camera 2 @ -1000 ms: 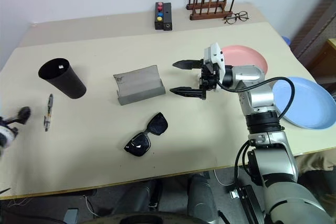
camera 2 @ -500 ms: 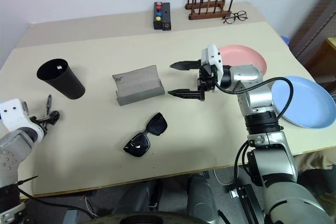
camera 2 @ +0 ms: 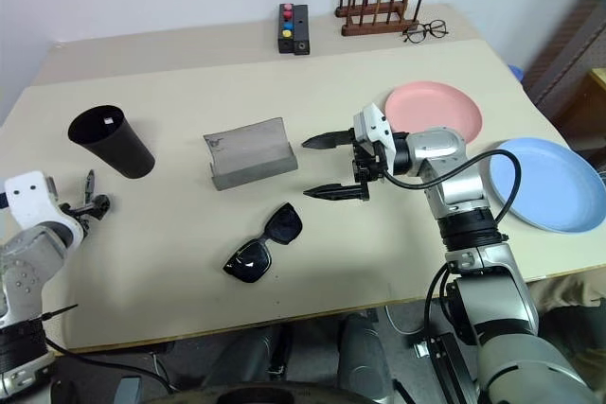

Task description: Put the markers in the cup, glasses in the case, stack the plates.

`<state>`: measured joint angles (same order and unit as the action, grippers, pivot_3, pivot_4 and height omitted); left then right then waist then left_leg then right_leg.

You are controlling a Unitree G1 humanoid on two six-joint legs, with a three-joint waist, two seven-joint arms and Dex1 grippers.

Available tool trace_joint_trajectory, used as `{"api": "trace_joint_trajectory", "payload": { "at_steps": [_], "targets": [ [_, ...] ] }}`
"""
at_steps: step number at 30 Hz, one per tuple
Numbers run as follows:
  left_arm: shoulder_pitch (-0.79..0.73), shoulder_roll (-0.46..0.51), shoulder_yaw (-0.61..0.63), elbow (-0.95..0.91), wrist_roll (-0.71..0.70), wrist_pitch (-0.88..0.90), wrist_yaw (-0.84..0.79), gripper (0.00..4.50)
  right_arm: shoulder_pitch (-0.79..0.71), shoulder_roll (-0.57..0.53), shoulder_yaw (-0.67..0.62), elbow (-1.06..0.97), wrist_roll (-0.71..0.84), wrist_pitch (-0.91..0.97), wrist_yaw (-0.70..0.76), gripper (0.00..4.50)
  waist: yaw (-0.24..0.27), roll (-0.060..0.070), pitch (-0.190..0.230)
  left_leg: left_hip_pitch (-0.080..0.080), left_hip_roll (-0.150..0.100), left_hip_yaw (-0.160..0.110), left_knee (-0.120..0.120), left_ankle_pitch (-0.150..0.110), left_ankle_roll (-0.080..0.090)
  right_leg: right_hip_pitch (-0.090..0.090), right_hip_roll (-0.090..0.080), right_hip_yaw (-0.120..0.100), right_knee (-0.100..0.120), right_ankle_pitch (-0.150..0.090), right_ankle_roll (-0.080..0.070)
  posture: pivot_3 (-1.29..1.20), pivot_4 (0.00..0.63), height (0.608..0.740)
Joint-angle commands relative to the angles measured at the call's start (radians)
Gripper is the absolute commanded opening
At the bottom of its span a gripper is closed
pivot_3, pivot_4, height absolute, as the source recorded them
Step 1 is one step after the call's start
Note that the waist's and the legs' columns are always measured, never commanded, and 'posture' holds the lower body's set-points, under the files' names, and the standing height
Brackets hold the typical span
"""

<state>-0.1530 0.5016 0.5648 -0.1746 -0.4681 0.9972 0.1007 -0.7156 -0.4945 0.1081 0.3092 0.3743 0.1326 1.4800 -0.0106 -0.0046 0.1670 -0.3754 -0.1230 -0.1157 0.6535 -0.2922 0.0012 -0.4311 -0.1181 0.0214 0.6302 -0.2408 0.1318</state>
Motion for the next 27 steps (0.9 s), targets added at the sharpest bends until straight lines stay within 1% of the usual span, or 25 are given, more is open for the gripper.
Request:
{"api": "trace_joint_trajectory", "payload": {
  "at_steps": [1, 5, 8, 9, 10, 14, 17, 23, 25, 27],
  "targets": [
    [-0.031, 0.008, -0.002, 0.017, 0.035, -0.006, 0.007, 4.45, -0.018, 0.002, -0.008, -0.015, 0.007, -0.013, 0.002, 4.50, -0.001, 0.000, 0.000, 0.000, 0.000, 0.000, 0.000, 0.000, 0.000, 0.000, 0.000, 0.000, 0.000, 0.000, 0.000, 0.00, 0.150, 0.740],
    [-0.058, 0.010, 0.006, 0.056, 0.053, 0.025, 0.012, 4.45, -0.021, 0.005, -0.007, -0.015, 0.006, -0.011, -0.006, 4.50, -0.001, 0.000, 0.000, 0.000, 0.000, 0.000, 0.000, 0.000, 0.000, 0.000, 0.000, 0.000, 0.000, 0.000, 0.000, 0.00, 0.150, 0.740],
    [-0.059, 0.014, 0.019, 0.084, 0.068, 0.041, 0.012, 3.69, -0.020, 0.005, -0.009, -0.021, 0.006, -0.007, -0.010, 4.50, -0.002, 0.000, 0.000, 0.000, 0.000, 0.000, 0.000, 0.000, 0.000, 0.000, 0.000, 0.000, 0.000, 0.000, 0.000, 0.00, 0.150, 0.740],
    [-0.059, 0.014, 0.022, 0.091, 0.072, 0.043, 0.012, 3.27, -0.019, 0.004, -0.009, -0.022, 0.006, -0.007, -0.011, 4.50, -0.003, 0.000, 0.000, 0.000, 0.000, 0.000, 0.000, 0.000, 0.000, 0.000, 0.000, 0.000, 0.000, 0.000, 0.000, 0.00, 0.150, 0.740],
    [-0.059, 0.014, 0.024, 0.096, 0.075, 0.042, 0.012, 2.70, -0.019, 0.004, -0.010, -0.022, 0.006, -0.006, -0.012, 4.50, -0.004, 0.000, 0.000, 0.000, 0.000, 0.000, 0.000, 0.000, 0.000, 0.000, 0.000, 0.000, 0.000, 0.000, 0.000, 0.00, 0.150, 0.740],
    [-0.059, 0.006, 0.041, 0.086, 0.067, 0.061, 0.013, 0.72, -0.015, -0.001, -0.013, -0.023, 0.008, -0.006, -0.014, 4.50, -0.006, 0.000, 0.000, 0.001, 0.000, 0.000, 0.000, 0.000, 0.000, 0.000, 0.000, 0.000, 0.000, 0.000, 0.000, 0.00, 0.150, 0.740],
    [-0.054, 0.001, 0.051, 0.072, 0.064, 0.078, 0.014, 0.72, -0.016, -0.001, -0.014, -0.011, 0.005, -0.014, -0.011, 4.50, -0.005, 0.000, 0.000, 0.001, 0.000, 0.000, 0.000, 0.000, 0.000, 0.000, 0.000, 0.000, 0.000, 0.000, 0.000, 0.00, 0.150, 0.740],
    [-0.042, -0.044, 0.122, 0.013, 0.045, 0.119, 0.033, 0.72, -0.020, 0.004, -0.012, 0.003, 0.002, -0.023, -0.013, 4.50, -0.005, 0.000, 0.000, 0.001, 0.000, 0.000, 0.000, 0.000, 0.000, 0.000, 0.000, 0.000, 0.000, 0.000, 0.000, 0.00, 0.150, 0.740],
    [-0.036, -0.071, 0.158, -0.025, 0.030, 0.112, 0.031, 0.72, -0.024, 0.009, -0.010, 0.003, 0.000, -0.022, -0.015, 4.50, -0.004, 0.000, 0.000, 0.001, 0.000, 0.000, 0.000, 0.000, 0.000, 0.000, 0.000, 0.000, 0.000, 0.000, 0.000, 0.00, 0.150, 0.740],
    [-0.047, -0.117, 0.240, -0.070, 0.000, 0.078, 0.047, 0.72, -0.029, 0.012, -0.010, 0.004, 0.000, -0.021, -0.017, 4.50, -0.003, 0.000, 0.000, 0.000, 0.000, 0.000, 0.000, 0.000, 0.000, 0.000, 0.000, 0.000, 0.000, 0.000, 0.000, 0.00, 0.150, 0.740]
  ]
}}
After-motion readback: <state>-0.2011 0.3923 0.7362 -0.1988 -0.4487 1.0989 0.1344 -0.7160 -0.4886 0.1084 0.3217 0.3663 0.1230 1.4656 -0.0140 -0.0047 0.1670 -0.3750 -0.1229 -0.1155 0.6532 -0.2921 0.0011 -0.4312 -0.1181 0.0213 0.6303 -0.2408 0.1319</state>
